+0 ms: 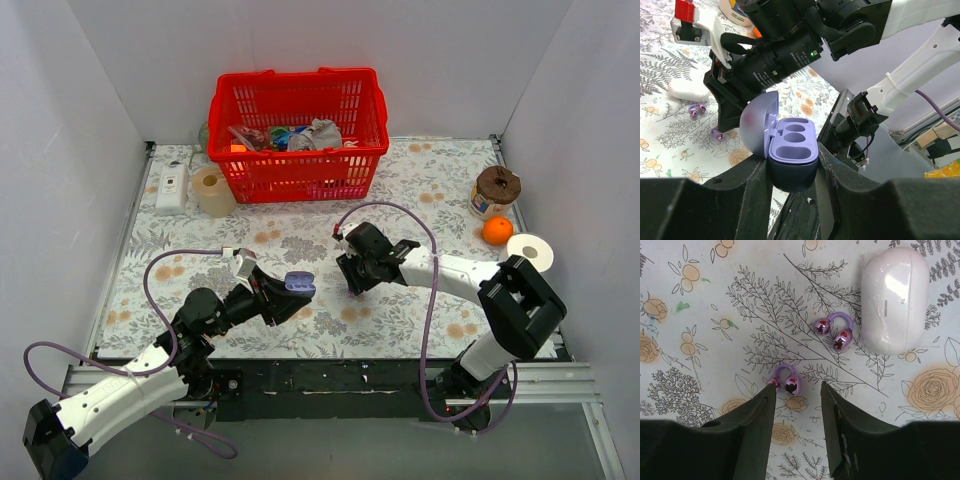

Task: Insert the wireless bluetooth earbuds into the charging case
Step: Pick up the earbud from the center of the board.

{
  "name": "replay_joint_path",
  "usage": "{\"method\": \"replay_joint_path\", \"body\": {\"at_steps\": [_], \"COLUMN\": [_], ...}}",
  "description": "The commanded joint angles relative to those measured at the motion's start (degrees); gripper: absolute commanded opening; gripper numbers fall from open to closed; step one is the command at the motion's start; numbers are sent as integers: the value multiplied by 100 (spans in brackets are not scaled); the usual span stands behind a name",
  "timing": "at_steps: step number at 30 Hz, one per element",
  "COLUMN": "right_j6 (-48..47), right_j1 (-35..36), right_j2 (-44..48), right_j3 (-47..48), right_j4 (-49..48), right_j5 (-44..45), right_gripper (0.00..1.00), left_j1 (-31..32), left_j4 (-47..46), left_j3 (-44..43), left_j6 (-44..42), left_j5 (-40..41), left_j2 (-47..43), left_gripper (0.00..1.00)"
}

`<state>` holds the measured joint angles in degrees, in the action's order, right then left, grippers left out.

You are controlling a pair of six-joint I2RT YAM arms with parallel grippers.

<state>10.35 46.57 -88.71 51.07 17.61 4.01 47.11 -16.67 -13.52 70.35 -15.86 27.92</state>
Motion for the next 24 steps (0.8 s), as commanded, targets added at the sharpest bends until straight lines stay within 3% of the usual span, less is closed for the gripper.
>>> {"method": "replay_joint_path", "body": {"at_steps": [1, 10, 24], "right_j6": [-33, -42, -33], "right_j1": [10, 19, 19], "right_j2": [-138, -252, -332], "right_j3": [245, 246, 167], "right_j4": [-100, -126, -231], "right_j5": [-137, -146, -331], "right_gripper": [48, 42, 23], "left_j1": [35, 35, 44], "left_j4": [-38, -38, -56], "left_j3": [-11, -19, 42], "left_j6": [-47, -74, -39], "left_j5": [48, 74, 92], "left_j2": [3, 11, -59], "left_gripper": [0, 0, 0]}}
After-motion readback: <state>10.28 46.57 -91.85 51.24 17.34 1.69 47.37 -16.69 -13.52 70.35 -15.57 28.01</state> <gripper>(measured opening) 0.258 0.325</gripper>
